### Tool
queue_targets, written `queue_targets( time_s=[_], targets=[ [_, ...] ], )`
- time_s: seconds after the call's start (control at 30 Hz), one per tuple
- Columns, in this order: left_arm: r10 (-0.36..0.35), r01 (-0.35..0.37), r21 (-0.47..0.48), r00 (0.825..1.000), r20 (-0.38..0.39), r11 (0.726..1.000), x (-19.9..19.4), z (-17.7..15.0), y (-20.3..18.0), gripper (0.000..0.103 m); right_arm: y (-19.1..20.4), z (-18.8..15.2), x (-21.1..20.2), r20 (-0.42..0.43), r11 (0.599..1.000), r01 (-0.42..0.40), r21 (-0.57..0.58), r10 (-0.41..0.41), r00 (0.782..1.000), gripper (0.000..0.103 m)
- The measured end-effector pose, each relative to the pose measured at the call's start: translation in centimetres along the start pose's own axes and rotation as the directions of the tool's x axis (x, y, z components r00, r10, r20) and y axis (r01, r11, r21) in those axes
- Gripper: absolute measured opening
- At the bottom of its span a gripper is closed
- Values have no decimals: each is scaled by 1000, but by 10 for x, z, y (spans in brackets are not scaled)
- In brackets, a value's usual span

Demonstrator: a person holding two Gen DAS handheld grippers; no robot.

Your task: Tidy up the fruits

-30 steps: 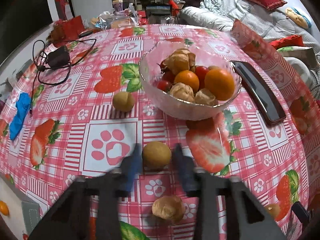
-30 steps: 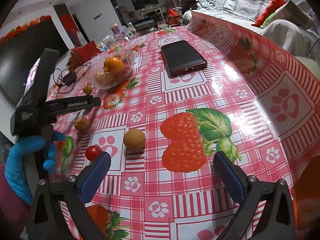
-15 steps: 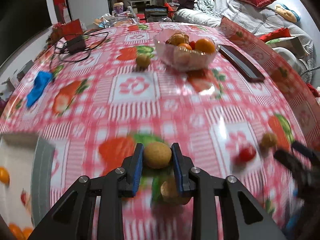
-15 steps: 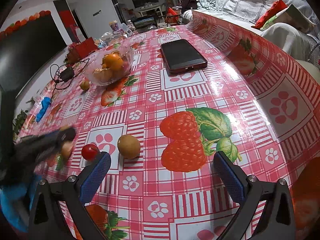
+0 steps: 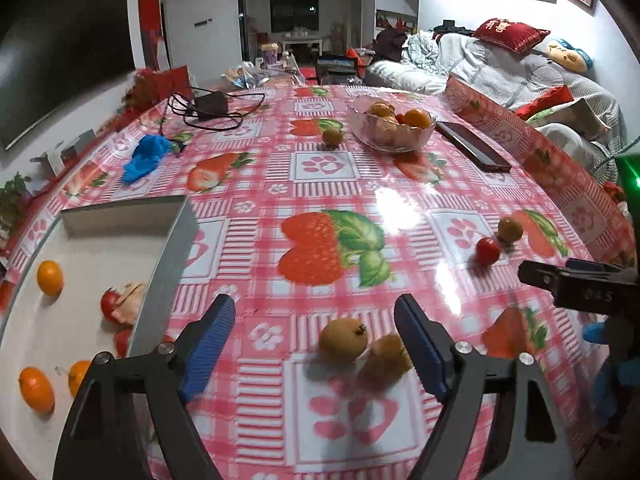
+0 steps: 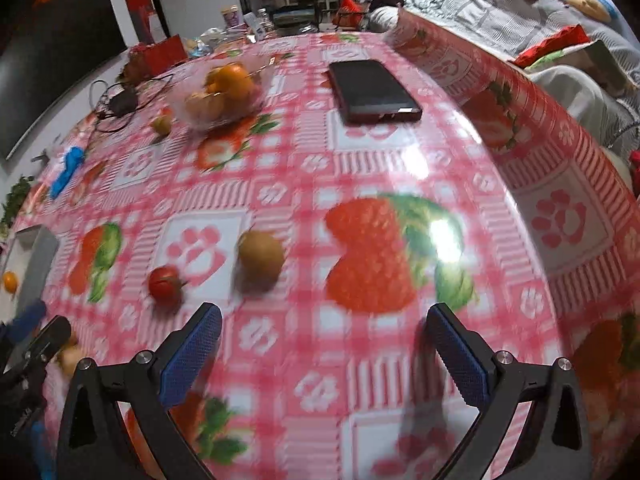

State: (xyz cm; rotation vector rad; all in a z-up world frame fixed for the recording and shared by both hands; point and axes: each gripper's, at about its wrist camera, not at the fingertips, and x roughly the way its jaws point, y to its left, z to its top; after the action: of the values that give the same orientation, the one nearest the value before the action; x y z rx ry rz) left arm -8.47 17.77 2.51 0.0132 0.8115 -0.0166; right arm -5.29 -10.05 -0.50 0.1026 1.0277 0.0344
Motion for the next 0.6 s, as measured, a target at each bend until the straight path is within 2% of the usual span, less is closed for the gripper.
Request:
queue_targets(
  time_s=[0.1, 0.13, 0.33, 0.6],
  targets=[
    [-10, 10, -42, 1000, 4, 999, 0, -8, 8, 85, 14, -16, -2, 4, 995, 68, -74, -68, 998, 103],
    [-10, 10, -47, 1000, 4, 999, 0, -8, 10, 85, 19, -22, -4, 36, 990, 93, -106, -90, 995, 103],
    [-18, 15, -59, 999, -45, 998, 12, -12, 13, 85, 18, -24, -4, 44, 992, 74, -100, -70, 997, 103],
    [-1, 0, -24, 998, -66, 1000, 15, -17, 6, 85, 17, -27, -7, 56, 993, 77, -94, -72, 996, 103]
  ],
)
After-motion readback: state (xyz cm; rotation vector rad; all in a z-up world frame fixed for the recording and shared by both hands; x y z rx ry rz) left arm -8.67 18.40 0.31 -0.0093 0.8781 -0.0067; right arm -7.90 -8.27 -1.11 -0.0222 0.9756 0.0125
